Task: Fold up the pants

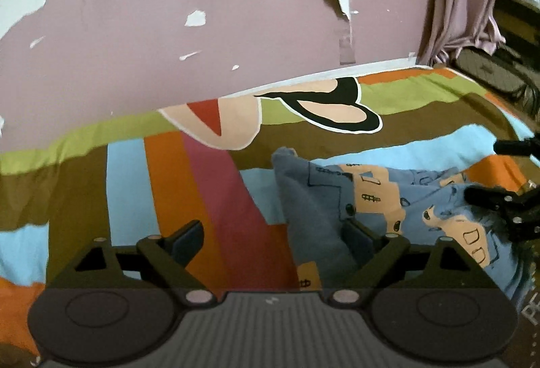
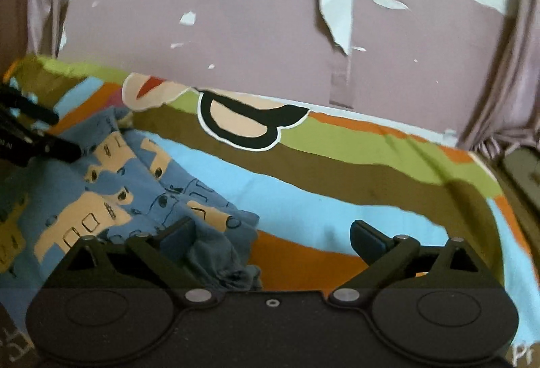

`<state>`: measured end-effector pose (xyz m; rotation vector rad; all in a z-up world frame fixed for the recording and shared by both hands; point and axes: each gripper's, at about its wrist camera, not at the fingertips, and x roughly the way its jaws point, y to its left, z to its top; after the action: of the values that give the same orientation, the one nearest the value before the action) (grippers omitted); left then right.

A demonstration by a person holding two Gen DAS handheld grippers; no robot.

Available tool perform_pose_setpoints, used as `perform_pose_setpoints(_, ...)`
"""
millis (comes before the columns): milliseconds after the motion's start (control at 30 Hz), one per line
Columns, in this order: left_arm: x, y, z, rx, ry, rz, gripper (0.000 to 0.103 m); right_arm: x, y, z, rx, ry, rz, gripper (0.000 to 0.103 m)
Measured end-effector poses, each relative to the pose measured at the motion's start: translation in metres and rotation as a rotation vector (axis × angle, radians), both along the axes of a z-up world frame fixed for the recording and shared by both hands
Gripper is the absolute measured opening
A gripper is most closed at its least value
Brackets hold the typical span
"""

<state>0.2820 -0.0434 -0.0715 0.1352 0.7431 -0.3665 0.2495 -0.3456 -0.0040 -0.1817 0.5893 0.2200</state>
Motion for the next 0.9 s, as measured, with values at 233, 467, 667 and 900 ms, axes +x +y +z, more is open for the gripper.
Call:
perform_pose_setpoints(233, -0.009, 0.002, 0.012, 0.014, 0.007, 0.005, 0.099, -0.013, 0.009, 0.022, -0.026, -0.036, 0.095, 0.102)
perform_pose_setpoints(467, -0.024, 0.006, 0.025, -0.004, 0.054, 0.025, 0.103, -0.023, 0.026, 0.038, -0.133, 0.105, 0.230, 0.102)
perform_pose_setpoints(667, -0.043, 0.009, 0.025, 0.032, 0.074, -0.013, 0.103, -0.040, 0.030, 0.022, -0.180, 0.281, 0.219, 0.102)
perform_pose_setpoints(900, -0.065, 0.022, -0.001, 0.102, 0.124, -0.032, 0.102, -0.055, 0.030, 0.001, -0.293, 0.483, 0.244, 0.102)
